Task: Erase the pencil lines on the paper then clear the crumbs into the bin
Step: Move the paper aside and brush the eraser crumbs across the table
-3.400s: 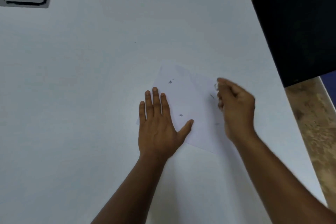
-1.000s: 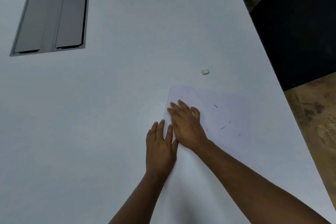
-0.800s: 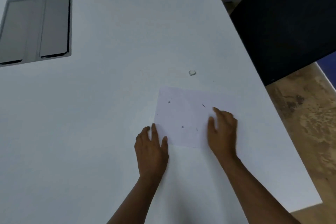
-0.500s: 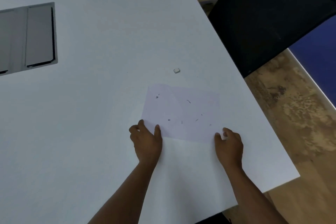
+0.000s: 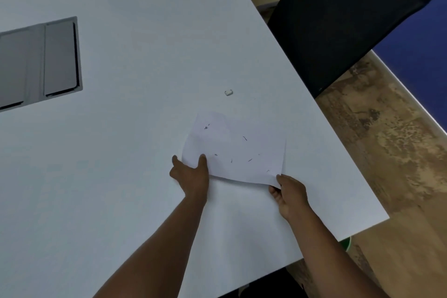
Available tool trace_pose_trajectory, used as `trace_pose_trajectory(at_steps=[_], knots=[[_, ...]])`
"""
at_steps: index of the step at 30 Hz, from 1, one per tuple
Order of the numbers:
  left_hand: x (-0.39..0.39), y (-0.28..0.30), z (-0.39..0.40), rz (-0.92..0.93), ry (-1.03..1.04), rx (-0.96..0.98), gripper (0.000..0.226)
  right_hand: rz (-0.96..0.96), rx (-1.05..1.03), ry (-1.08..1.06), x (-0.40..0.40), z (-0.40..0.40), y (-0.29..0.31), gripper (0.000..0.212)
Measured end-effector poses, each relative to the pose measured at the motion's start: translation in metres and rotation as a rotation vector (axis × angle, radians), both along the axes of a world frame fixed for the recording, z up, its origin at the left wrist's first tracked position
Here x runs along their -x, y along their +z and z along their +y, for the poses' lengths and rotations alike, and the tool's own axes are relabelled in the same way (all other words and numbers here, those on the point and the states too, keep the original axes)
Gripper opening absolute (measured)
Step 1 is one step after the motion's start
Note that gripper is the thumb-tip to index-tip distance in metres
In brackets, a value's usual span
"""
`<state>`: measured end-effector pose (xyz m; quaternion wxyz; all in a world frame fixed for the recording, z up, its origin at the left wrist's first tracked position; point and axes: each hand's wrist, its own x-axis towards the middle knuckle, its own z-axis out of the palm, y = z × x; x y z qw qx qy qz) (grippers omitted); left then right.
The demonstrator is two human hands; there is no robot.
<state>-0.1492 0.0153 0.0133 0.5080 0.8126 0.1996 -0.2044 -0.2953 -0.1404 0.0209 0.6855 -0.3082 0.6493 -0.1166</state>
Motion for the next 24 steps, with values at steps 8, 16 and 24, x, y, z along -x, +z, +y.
trace_pose_trajectory(at_steps=[8, 16, 24], knots=[[0.009, 0.015, -0.023, 0.070, 0.141, 0.272, 0.061, -0.169, -0.187, -0.148, 0.019, 0.007, 0.017, 0.007], [0.015, 0.046, -0.044, -0.076, -0.144, 0.153, 0.022, -0.153, -0.255, -0.060, 0.032, 0.021, 0.029, 0.007], [0.009, 0.082, -0.059, -0.267, -0.330, 0.115, 0.021, -0.236, -0.322, -0.097, 0.038, 0.026, 0.044, 0.007]])
